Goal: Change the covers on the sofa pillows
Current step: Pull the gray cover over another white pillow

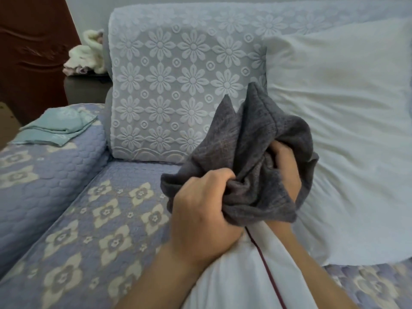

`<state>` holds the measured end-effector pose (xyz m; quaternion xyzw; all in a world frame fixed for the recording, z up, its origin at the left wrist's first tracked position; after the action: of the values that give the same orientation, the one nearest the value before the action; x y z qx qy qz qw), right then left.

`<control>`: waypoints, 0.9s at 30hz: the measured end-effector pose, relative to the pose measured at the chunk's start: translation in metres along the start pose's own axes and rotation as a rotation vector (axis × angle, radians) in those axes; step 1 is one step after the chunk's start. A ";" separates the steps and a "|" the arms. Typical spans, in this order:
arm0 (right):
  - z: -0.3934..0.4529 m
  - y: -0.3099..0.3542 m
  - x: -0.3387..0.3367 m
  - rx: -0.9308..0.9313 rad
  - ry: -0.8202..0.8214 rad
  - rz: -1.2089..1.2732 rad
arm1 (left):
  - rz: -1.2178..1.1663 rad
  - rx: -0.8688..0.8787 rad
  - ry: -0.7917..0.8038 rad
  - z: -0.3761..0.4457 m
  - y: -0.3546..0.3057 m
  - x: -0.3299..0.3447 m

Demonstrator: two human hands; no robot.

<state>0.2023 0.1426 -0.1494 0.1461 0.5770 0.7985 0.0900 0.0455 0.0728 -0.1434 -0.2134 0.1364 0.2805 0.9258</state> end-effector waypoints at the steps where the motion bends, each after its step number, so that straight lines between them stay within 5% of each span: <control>1: -0.007 0.008 0.004 0.009 -0.030 0.044 | 0.022 -0.067 0.017 0.002 0.004 0.000; 6: -0.049 0.027 0.010 -0.246 -0.118 0.188 | 0.064 -0.264 0.042 0.009 0.032 -0.002; 10: -0.051 0.028 0.022 -0.457 0.072 -0.292 | -0.109 -0.410 -0.156 0.020 0.056 -0.015; 14: -0.052 0.022 0.029 -0.434 0.097 -0.485 | -0.057 -0.134 -0.345 0.026 0.036 -0.029; 18: -0.036 0.022 0.005 -0.176 -0.140 -0.297 | -0.044 0.106 -0.165 0.014 0.012 -0.017; 23: -0.039 0.032 0.000 -0.466 -0.218 -0.463 | 0.136 0.018 -0.055 0.014 0.012 -0.002; 27: -0.051 0.049 0.000 -0.723 -0.319 -0.529 | 0.139 -0.262 -0.060 0.016 0.033 -0.010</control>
<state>0.1867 0.0814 -0.1182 0.0743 0.2585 0.8655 0.4226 0.0203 0.1007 -0.1369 -0.3138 0.0853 0.3654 0.8722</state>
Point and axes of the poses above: each hand's wrist, its own z-axis towards the middle knuckle, its own x-axis out of the palm, y = z × x, the point moved 4 cm from there along z, towards the middle knuckle, and after that the axes turned 3 degrees about x, right-handed, at the moved point
